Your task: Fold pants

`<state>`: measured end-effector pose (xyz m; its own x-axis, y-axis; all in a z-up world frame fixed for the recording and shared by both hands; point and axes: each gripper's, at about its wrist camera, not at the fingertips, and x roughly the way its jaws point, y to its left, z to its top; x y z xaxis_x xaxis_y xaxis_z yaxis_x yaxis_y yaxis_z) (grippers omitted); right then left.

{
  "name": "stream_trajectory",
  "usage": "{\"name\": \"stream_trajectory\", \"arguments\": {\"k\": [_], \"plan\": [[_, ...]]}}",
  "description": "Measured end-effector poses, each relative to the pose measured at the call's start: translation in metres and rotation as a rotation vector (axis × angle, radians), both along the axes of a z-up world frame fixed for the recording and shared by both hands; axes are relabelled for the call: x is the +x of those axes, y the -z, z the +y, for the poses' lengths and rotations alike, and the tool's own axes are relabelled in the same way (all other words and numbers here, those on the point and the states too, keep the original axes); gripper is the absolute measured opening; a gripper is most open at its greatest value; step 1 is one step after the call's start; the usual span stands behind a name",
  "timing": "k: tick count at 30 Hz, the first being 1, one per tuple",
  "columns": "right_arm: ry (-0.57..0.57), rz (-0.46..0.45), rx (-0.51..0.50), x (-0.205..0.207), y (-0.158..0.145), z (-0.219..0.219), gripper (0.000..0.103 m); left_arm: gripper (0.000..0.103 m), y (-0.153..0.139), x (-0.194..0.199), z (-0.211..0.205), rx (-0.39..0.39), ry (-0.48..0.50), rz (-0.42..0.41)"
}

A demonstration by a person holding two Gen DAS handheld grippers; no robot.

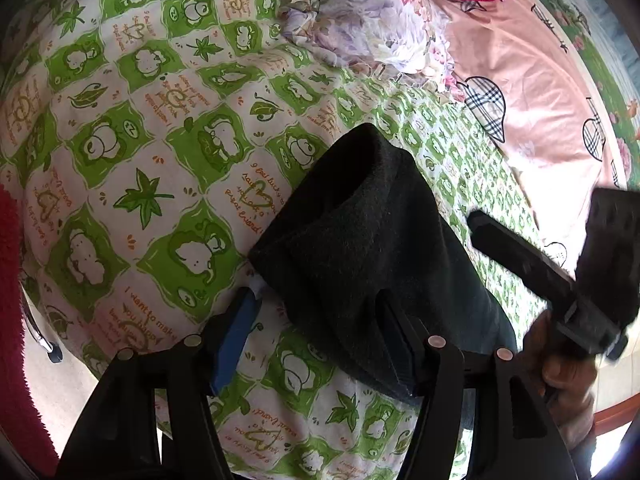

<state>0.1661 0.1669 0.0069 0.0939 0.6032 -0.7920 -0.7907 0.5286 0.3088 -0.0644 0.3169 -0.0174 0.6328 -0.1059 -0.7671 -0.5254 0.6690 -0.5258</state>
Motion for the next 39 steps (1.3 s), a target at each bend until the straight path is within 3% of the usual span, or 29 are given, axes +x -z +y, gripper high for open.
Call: {"name": "stream_trajectory", "arguments": {"k": [9,13,14,17,22,28,39], "plan": [[-0.199,0.099,-0.091,0.018,0.032,0.051,0.057,0.061,0.001,0.007,0.001,-0.003,-0.027,-0.007],[-0.235,0.124,-0.129,0.023,0.038,0.055,0.036,0.047,0.003,0.009,-0.002,0.014,-0.079,-0.015],[-0.238,0.128,-0.136,0.025,0.037,0.055,0.034,0.038,0.004,0.01,-0.004,0.017,-0.08,-0.016],[-0.235,0.116,-0.132,0.024,0.03,0.051,0.024,0.027,0.002,0.016,-0.01,0.029,-0.069,-0.02],[-0.185,0.092,-0.047,0.018,0.006,0.033,0.021,0.023,-0.016,0.013,-0.013,0.025,-0.054,-0.071],[-0.086,0.04,0.093,0.004,-0.041,-0.013,0.02,0.023,-0.06,0.013,-0.034,0.065,0.006,-0.154],[0.085,-0.057,0.263,-0.024,-0.093,-0.12,0.02,0.023,-0.118,0.03,-0.119,0.153,0.226,-0.277]]}}
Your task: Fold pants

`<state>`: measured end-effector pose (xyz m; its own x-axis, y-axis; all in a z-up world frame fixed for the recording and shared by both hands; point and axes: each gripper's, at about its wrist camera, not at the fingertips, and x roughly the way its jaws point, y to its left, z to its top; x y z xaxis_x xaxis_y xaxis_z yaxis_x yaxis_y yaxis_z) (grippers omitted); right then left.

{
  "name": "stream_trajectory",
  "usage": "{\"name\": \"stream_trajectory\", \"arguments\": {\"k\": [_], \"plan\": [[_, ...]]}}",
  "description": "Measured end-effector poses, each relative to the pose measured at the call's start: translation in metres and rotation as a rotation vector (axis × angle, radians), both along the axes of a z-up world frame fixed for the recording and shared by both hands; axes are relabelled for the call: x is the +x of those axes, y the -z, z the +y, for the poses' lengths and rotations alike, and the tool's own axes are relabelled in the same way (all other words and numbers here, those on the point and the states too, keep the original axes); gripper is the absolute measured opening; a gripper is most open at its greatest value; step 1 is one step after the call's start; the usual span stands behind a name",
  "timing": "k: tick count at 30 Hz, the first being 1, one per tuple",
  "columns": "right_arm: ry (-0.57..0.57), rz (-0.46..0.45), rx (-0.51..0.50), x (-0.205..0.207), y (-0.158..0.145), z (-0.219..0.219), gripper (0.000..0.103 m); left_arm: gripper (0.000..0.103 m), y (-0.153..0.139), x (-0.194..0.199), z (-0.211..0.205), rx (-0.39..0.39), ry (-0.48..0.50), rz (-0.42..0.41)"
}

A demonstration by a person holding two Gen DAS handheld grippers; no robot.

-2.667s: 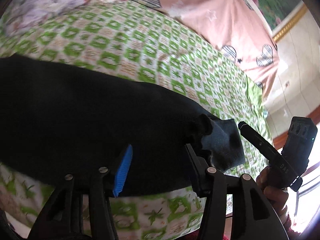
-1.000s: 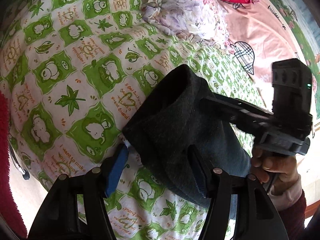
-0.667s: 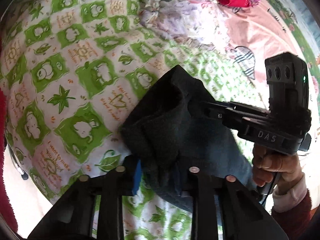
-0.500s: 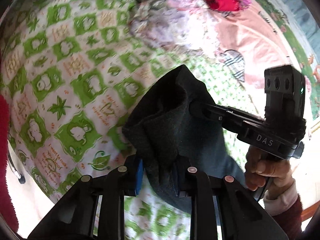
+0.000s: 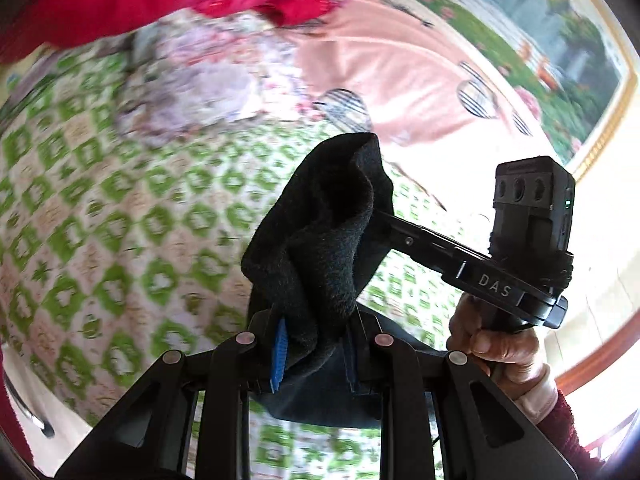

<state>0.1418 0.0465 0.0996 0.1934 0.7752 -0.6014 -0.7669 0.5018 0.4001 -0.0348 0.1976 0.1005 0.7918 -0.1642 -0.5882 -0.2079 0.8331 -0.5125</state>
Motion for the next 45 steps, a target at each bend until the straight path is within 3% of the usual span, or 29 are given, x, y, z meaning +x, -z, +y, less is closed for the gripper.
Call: {"name": "stream_trajectory", "arguments": {"k": [10,20,32,42,45], "plan": [[0.174,0.013,0.107,-0.022,0.006,-0.1,0.02,0.022,-0.014,0.023,-0.083,0.064,0.201,-0.011],[0.363,0.059,0.176,-0.05,0.034,-0.191,0.02,0.022,0.004,0.046,-0.179,0.139,0.395,0.026],[0.511,0.101,0.194,-0.068,0.064,-0.249,0.019,0.022,0.031,0.065,-0.249,0.212,0.524,0.076],[0.576,0.137,0.163,-0.078,0.083,-0.266,0.02,0.023,0.055,0.074,-0.265,0.202,0.584,0.122],[0.613,0.162,0.153,-0.08,0.088,-0.273,0.025,0.026,0.059,0.075,-0.269,0.207,0.602,0.126]]}}
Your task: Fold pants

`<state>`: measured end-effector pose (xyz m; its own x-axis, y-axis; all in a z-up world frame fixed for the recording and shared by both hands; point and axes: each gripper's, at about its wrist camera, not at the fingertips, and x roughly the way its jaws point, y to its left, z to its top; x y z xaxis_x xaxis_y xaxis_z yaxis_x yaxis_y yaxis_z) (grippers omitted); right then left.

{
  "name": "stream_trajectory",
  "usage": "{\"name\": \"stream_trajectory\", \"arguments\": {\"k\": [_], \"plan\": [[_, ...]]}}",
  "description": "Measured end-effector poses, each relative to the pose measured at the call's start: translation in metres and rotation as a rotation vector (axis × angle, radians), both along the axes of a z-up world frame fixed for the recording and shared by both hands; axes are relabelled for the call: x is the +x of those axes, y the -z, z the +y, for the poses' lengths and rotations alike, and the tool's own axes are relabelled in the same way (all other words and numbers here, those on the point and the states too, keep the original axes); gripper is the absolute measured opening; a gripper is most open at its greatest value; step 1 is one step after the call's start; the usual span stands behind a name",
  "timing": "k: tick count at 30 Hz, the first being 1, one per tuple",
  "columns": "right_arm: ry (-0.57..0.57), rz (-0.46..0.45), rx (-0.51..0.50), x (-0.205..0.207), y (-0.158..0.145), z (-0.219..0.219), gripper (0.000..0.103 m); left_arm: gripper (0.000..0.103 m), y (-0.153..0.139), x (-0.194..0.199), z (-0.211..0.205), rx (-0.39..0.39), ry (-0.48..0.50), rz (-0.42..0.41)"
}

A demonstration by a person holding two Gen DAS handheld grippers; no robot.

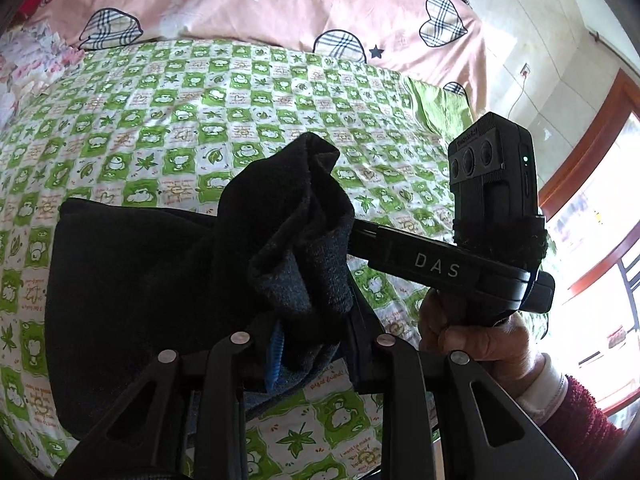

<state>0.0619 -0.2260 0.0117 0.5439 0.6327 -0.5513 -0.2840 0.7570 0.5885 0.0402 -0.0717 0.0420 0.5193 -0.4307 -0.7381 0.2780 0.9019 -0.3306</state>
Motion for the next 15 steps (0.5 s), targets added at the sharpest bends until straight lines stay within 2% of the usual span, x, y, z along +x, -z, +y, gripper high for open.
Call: {"name": "stream_trajectory", "arguments": {"k": [3,4,6,7,8,10,12,15], "plan": [[0.036,0.015,-0.003,-0.005,0.001,-0.008,0.025,0.026,0.002,0.001,-0.002,-0.009,0.011,0.005],[0.049,0.015,-0.004,-0.008,0.0,-0.01,0.025,0.03,0.003,0.001,-0.002,-0.009,0.014,0.006],[0.094,0.011,-0.018,-0.016,-0.004,-0.016,0.028,0.041,0.003,0.0,-0.003,-0.014,0.026,0.005],[0.116,0.01,-0.032,-0.019,-0.006,-0.019,0.031,0.053,0.003,-0.001,-0.003,-0.029,0.038,0.005],[0.144,0.01,-0.052,-0.023,-0.009,-0.022,0.033,0.06,0.002,-0.002,-0.003,-0.05,0.053,0.007],[0.191,0.007,-0.073,-0.031,-0.012,-0.028,0.048,0.062,0.001,-0.006,-0.004,-0.054,0.066,0.003],[0.242,-0.001,-0.071,-0.04,-0.016,-0.034,0.057,0.062,0.001,-0.009,-0.004,-0.045,0.076,0.001],[0.306,-0.012,-0.061,-0.052,-0.023,-0.043,0.064,0.063,-0.001,-0.017,0.002,-0.06,0.09,0.005]]}}
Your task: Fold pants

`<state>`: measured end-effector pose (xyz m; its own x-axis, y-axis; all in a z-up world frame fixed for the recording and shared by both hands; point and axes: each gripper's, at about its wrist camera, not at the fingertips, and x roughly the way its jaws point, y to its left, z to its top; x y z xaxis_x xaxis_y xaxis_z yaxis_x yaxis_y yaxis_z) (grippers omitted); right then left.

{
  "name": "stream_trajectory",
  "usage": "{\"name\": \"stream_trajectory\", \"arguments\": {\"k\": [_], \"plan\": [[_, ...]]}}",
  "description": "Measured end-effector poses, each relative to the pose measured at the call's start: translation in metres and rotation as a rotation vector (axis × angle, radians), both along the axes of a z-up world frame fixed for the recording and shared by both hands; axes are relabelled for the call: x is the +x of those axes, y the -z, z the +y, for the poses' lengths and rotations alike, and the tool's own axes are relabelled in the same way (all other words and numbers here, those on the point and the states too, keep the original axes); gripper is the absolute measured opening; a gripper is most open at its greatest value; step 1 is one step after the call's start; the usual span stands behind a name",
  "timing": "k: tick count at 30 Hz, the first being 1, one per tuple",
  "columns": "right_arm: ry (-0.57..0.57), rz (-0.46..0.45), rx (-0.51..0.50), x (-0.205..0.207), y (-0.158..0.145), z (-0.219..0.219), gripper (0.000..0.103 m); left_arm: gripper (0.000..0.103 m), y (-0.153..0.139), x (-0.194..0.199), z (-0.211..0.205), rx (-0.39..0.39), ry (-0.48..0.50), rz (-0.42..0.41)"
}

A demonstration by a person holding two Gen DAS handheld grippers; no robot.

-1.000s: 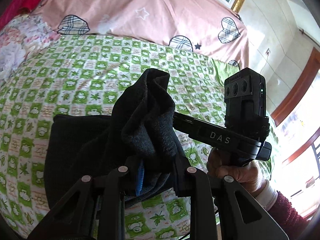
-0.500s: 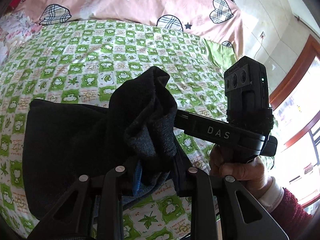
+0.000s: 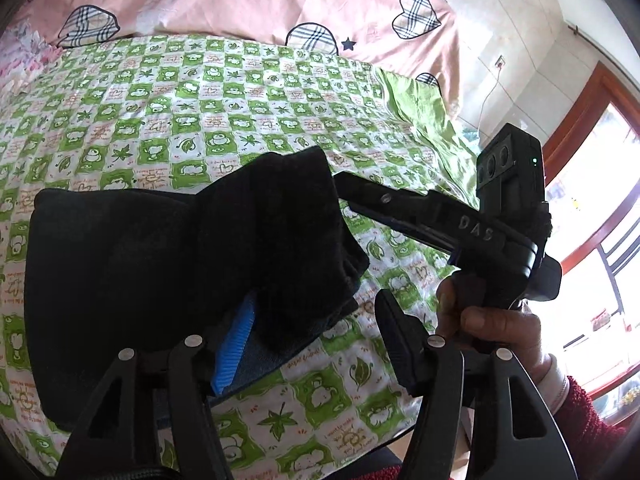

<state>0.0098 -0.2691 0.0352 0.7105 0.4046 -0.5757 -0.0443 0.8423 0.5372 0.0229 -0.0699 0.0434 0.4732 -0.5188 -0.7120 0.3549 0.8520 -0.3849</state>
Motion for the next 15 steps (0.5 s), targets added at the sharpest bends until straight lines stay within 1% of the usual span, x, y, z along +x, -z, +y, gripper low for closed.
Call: {"name": "stream_trajectory", "arguments": {"k": [2,4,7,11,13,15], "plan": [[0.03,-0.015,0.004,-0.006,-0.006,-0.002,0.069,0.069,-0.004,-0.006,0.007,-0.012,-0.002,-0.001],[0.056,-0.03,-0.004,-0.011,-0.013,-0.002,0.073,0.069,-0.009,-0.013,0.016,-0.019,-0.013,-0.016],[0.069,-0.044,-0.026,-0.014,-0.022,0.007,0.076,0.07,-0.016,-0.02,0.029,-0.019,-0.04,-0.036],[0.06,-0.047,-0.09,-0.017,-0.031,0.027,0.079,0.072,-0.026,-0.026,0.057,-0.022,-0.108,-0.062],[0.057,-0.044,-0.128,-0.018,-0.032,0.037,0.083,0.073,-0.029,-0.026,0.069,-0.017,-0.143,-0.069],[0.045,-0.042,-0.177,-0.019,-0.034,0.051,0.085,0.076,-0.031,-0.026,0.087,-0.006,-0.197,-0.072]]}}
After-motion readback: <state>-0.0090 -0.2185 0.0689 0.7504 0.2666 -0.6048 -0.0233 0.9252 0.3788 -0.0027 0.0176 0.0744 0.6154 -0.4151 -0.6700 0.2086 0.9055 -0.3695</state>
